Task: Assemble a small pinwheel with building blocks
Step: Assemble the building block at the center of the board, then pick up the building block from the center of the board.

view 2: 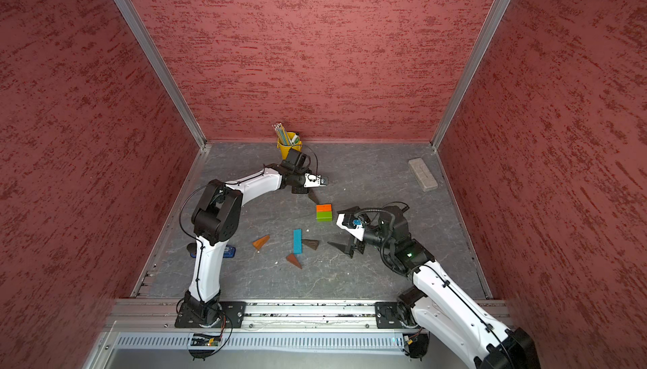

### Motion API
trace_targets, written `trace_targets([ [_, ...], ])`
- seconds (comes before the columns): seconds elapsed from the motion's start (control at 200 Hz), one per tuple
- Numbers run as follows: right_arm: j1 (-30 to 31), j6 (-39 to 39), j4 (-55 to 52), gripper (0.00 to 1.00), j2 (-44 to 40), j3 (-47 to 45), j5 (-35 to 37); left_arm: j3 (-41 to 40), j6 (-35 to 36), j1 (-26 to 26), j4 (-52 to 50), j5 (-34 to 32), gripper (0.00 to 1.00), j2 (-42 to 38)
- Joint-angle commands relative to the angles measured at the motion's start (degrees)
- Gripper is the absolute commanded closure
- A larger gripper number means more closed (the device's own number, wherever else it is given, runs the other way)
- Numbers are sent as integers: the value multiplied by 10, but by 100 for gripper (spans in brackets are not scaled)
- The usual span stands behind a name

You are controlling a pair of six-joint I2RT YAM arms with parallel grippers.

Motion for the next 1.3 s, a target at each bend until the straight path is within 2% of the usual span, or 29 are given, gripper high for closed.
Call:
trace_targets([
  [0.0,0,-3,15,3,0,-4,-11,6,-10,-4,5,16,49,-13],
  [0.2,0,-3,15,3,1,-3,-12,9,-18,-4,33,-9,49,-13],
  [0.356,0,-2,19,2,-6,-6,26,24,-112,17,148,-104,49,-37],
  [0.431,0,-9,15,2,-11,-3,45,-1,-158,32,197,-147,45,-89],
  [0.496,1,-8,8,1,-10,7,56,-30,-204,39,178,-182,44,-150],
  [0.536,0,7,11,1,-7,13,70,-52,-229,41,145,-202,36,-190],
  [0.556,1,11,12,1,-5,16,75,-66,-236,42,122,-205,20,-211],
  [0.561,1,11,12,1,-5,16,76,-71,-237,42,116,-206,20,-217],
  [0.566,2,11,12,1,-4,17,76,-75,-238,41,111,-206,8,-223],
  [0.571,1,12,13,1,-4,17,78,-80,-239,41,108,-205,4,-228],
  [0.596,1,16,14,1,-1,20,82,-106,-239,41,85,-205,0,-256],
  [0.711,5,28,26,1,21,27,66,-256,-256,31,61,-225,0,-403],
  [0.802,11,51,47,1,44,21,48,-321,-309,27,-4,-214,0,-510],
  [0.867,26,62,61,2,59,13,41,-345,-346,29,-74,-159,0,-576],
  [0.937,51,75,78,4,66,2,58,-352,-350,29,-173,-98,0,-627],
  [1.007,67,107,110,6,65,-17,108,-348,-343,20,-277,-81,3,-654],
  [1.072,67,134,135,11,65,-33,139,-347,-342,3,-363,-99,12,-659],
  [1.122,67,147,149,13,64,-42,160,-353,-341,-10,-417,-112,22,-655],
  [1.207,67,157,171,10,57,-57,190,-385,-346,-28,-460,-133,32,-642],
  [1.293,67,161,185,8,51,-63,191,-426,-349,-55,-440,-158,37,-633],
])
